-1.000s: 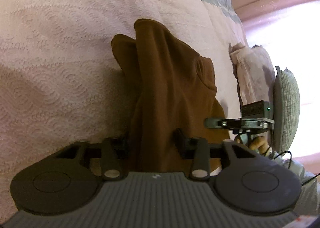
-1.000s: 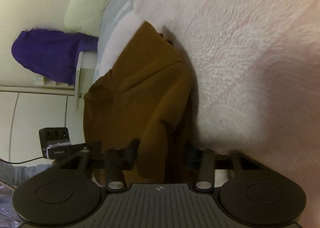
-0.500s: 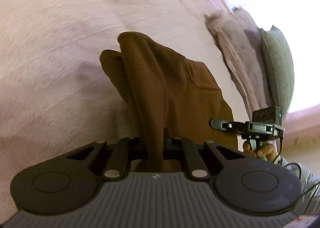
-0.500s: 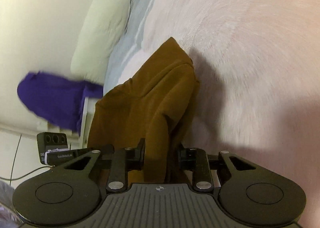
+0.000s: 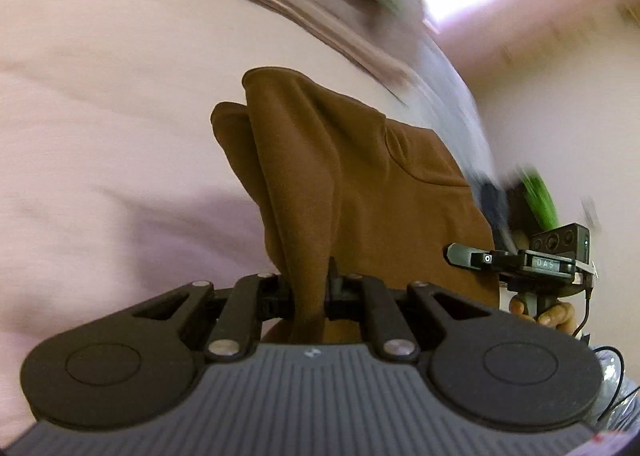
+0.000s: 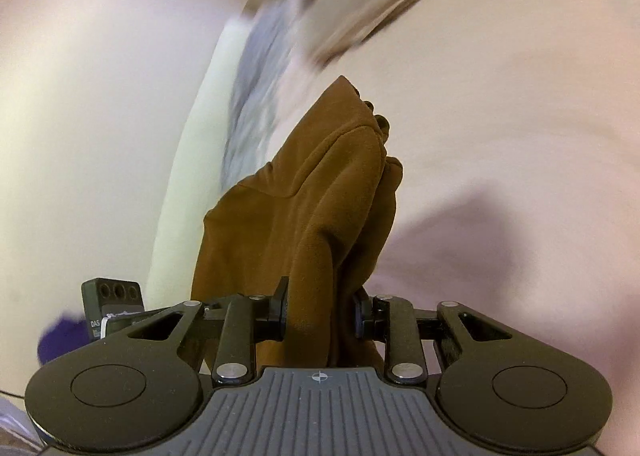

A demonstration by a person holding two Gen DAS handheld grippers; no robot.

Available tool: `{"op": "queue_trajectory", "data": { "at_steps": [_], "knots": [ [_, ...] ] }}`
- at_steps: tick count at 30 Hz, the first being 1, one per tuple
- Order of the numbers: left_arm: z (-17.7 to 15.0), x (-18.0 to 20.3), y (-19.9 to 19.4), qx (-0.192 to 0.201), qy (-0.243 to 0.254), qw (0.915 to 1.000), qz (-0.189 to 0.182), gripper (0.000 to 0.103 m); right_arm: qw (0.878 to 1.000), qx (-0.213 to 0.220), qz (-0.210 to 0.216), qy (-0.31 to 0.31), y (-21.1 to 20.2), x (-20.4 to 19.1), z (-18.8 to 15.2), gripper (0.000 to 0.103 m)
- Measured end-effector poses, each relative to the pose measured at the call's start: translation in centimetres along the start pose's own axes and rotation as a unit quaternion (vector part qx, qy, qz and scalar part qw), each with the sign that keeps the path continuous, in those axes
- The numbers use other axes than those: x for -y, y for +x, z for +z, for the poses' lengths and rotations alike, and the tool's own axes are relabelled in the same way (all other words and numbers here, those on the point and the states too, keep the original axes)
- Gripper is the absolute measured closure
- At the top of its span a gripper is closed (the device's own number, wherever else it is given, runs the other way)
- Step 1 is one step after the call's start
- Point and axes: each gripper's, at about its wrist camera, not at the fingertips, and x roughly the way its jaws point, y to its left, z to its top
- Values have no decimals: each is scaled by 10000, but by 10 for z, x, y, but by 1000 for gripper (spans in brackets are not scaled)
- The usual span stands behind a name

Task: Fold large clothes
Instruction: 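Lift the shirt bundle with both grippers and carry it to the clothes stack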

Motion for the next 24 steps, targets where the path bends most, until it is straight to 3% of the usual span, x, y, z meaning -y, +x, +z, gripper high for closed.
{"op": "queue_trajectory", "data": {
  "at_steps": [3, 6, 11, 16, 21, 24],
  "knots": [
    [-1, 75, 29, -550, 722, 9955, -283, 95, 9959, 726, -223, 486, -91, 13, -38, 78],
    [-1, 161, 62, -944, 1361, 9844, -589, 95, 9862, 1411, -400, 762, -181, 26, -62, 78],
    [6, 319, 133, -1132, 2190, 9623, -1149, 95, 9658, 2360, -629, 876, -327, 58, -52, 78],
    [10, 473, 223, -919, 2579, 9493, -1543, 95, 9562, 2732, -850, 616, -464, 111, 26, 78],
    [39, 604, 318, -772, 2523, 9501, -1664, 95, 9513, 2846, -1080, 481, -571, 150, 128, 78],
    [59, 657, 359, -616, 2551, 9496, -1714, 94, 9487, 2950, -1040, 449, -606, 178, 171, 78]
  ]
}}
